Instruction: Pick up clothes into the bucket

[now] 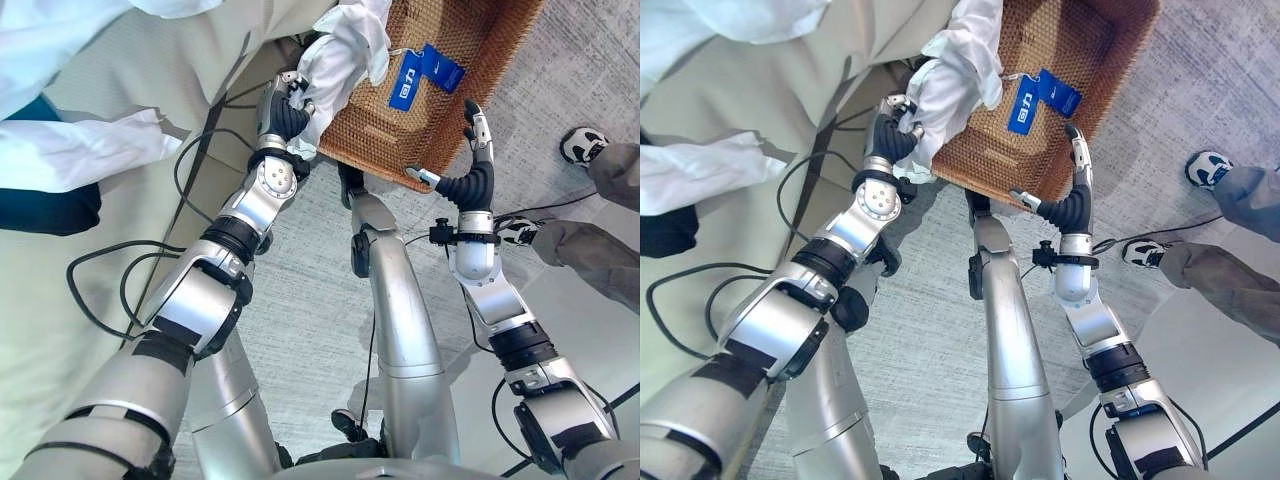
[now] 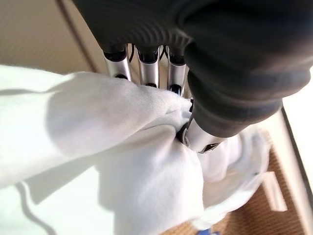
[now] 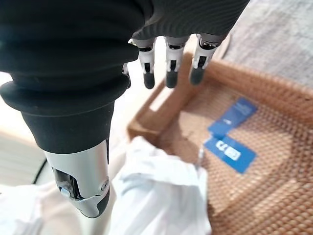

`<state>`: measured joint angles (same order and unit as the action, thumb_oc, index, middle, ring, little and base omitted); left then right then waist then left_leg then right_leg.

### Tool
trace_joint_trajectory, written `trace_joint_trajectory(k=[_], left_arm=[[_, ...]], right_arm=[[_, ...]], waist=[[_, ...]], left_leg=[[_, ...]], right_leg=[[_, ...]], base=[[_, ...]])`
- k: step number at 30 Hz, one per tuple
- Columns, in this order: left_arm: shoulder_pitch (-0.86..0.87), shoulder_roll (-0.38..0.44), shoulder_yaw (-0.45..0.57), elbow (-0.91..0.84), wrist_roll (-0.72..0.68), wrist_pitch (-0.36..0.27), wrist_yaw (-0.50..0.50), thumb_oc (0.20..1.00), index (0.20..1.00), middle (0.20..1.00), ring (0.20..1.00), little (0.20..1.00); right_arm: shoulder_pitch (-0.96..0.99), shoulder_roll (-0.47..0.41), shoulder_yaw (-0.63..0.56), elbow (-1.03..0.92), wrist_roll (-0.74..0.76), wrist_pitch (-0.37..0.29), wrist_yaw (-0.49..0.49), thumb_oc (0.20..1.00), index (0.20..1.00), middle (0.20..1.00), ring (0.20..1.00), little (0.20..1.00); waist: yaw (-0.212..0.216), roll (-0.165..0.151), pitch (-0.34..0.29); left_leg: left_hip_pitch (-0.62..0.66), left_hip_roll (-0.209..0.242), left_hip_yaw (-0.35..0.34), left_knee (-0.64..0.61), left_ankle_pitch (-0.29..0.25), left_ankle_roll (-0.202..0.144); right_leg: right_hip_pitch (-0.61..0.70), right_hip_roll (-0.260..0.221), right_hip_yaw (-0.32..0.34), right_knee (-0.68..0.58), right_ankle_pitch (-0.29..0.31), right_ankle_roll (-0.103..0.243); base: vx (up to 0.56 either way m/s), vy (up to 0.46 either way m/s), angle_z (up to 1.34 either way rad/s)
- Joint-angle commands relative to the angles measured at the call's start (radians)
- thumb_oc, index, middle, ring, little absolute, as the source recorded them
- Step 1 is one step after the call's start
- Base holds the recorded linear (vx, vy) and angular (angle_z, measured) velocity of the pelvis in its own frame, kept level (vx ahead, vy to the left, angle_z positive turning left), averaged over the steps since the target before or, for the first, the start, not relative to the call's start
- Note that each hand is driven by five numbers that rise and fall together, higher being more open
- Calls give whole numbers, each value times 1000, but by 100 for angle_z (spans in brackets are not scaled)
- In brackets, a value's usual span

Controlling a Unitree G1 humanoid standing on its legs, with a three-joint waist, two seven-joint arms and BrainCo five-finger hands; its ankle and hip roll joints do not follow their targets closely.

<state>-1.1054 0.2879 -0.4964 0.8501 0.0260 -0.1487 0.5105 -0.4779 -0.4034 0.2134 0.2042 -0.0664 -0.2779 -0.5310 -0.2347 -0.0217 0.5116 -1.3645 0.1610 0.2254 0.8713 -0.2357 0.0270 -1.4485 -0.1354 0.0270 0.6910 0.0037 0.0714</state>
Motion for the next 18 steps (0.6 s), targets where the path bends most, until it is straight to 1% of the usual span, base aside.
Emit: trace_joint_trajectory(k=[1, 4, 6, 7, 9, 10, 11, 13, 14, 15, 16, 17, 18], left_arm=[[108, -34, 5, -79, 0, -79, 20, 200, 200, 200, 200, 200], [162, -24, 9, -164, -8, -89, 18, 200, 200, 200, 200, 200], [181, -25, 9, -185, -13, -92, 12, 200, 200, 200, 200, 200], [208, -23, 12, -218, -16, -99, 9, 200, 200, 200, 200, 200], [243, -23, 12, -250, -29, -108, 0, 200, 200, 200, 200, 200], [245, -22, 12, -252, -29, -108, -1, 200, 200, 200, 200, 200], [277, -21, 12, -287, -37, -115, -7, 200, 200, 200, 200, 200], [308, -17, 12, -316, -53, -125, -16, 200, 200, 200, 200, 200], [308, -17, 12, -316, -53, -124, -16, 200, 200, 200, 200, 200], [332, -12, 13, -345, -73, -133, -32, 200, 200, 200, 200, 200], [344, -9, 17, -365, -78, -141, -35, 200, 200, 200, 200, 200], [374, -3, 18, -408, -93, -153, -54, 200, 200, 200, 200, 200], [375, -2, 18, -409, -93, -153, -55, 200, 200, 200, 200, 200]], right_arm=[[69, -5, 23, -43, 2, -25, -5, 1000, 1000, 1000, 1000, 1000], [72, -10, 25, -26, 2, -23, -2, 1000, 1000, 1000, 1000, 1000], [74, -12, 25, -20, 1, -19, -1, 1000, 1000, 1000, 1000, 1000], [75, -11, 27, -2, 1, -17, -1, 1000, 1000, 1000, 1000, 1000], [78, -9, 26, 20, 5, -13, 6, 1000, 1000, 1000, 1000, 1000], [79, -9, 26, 21, 6, -14, 6, 1000, 1000, 1000, 1000, 1000], [88, -13, 27, 35, 7, -9, 12, 1000, 1000, 1000, 1000, 1000], [93, -13, 29, 51, 12, -6, 16, 1000, 1000, 1000, 1000, 1000], [93, -13, 29, 51, 12, -6, 16, 1000, 1000, 1000, 1000, 1000], [93, -14, 32, 61, 14, -1, 25, 1000, 1000, 1000, 1000, 1000], [97, -16, 31, 66, 14, -1, 32, 1000, 1000, 1000, 1000, 1000], [105, -20, 31, 78, 14, 1, 41, 1000, 1000, 1000, 1000, 1000], [106, -20, 31, 78, 14, 1, 41, 1000, 1000, 1000, 1000, 1000]], waist=[[3, 5, -97], [7, 5, -91], [8, 4, -90], [13, 5, -89], [16, 8, -98], [16, 7, -95], [19, 5, -96], [21, 2, -93], [21, 2, -92], [22, 0, -95], [20, -3, -92], [25, -3, -97], [25, -4, -94]], left_leg=[[18, -5, -61, -138, 126, -64], [113, -9, -60, -227, 154, -76], [147, -12, -61, -256, 163, -80], [216, -16, -63, -319, 182, -88], [282, -20, -65, -379, 198, -94], [290, -21, -65, -385, 201, -94], [361, -30, -66, -445, 217, -98], [423, -34, -65, -487, 229, -101], [425, -34, -65, -488, 230, -101], [475, -38, -66, -524, 242, -103], [488, -42, -59, -540, 272, -95], [545, -46, -54, -580, 285, -99], [551, -47, -54, -583, 286, -99]], right_leg=[[50, -30, 18, -50, 40, 77], [151, -47, 3, -131, 60, 85], [186, -52, 0, -158, 67, 88], [256, -61, -11, -209, 78, 94], [317, -68, -17, -256, 87, 100], [324, -69, -18, -260, 89, 100], [391, -78, -26, -307, 97, 104], [450, -80, -35, -343, 105, 106], [451, -80, -35, -344, 106, 106], [503, -82, -46, -374, 114, 109], [516, -86, -51, -391, 141, 102], [573, -89, -60, -418, 143, 103], [578, -90, -61, -421, 144, 103]], base=[[-51, -2, 12], [-44, -10, 11], [-20, -5, 10], [-7, -14, 9], [23, -16, 10], [47, -15, 8], [35, -5, 5], [28, -10, 5], [12, -18, 4], [-48, -14, 0], [0, 0, 0], [-35, -20, 1], [48, -14, 4]])
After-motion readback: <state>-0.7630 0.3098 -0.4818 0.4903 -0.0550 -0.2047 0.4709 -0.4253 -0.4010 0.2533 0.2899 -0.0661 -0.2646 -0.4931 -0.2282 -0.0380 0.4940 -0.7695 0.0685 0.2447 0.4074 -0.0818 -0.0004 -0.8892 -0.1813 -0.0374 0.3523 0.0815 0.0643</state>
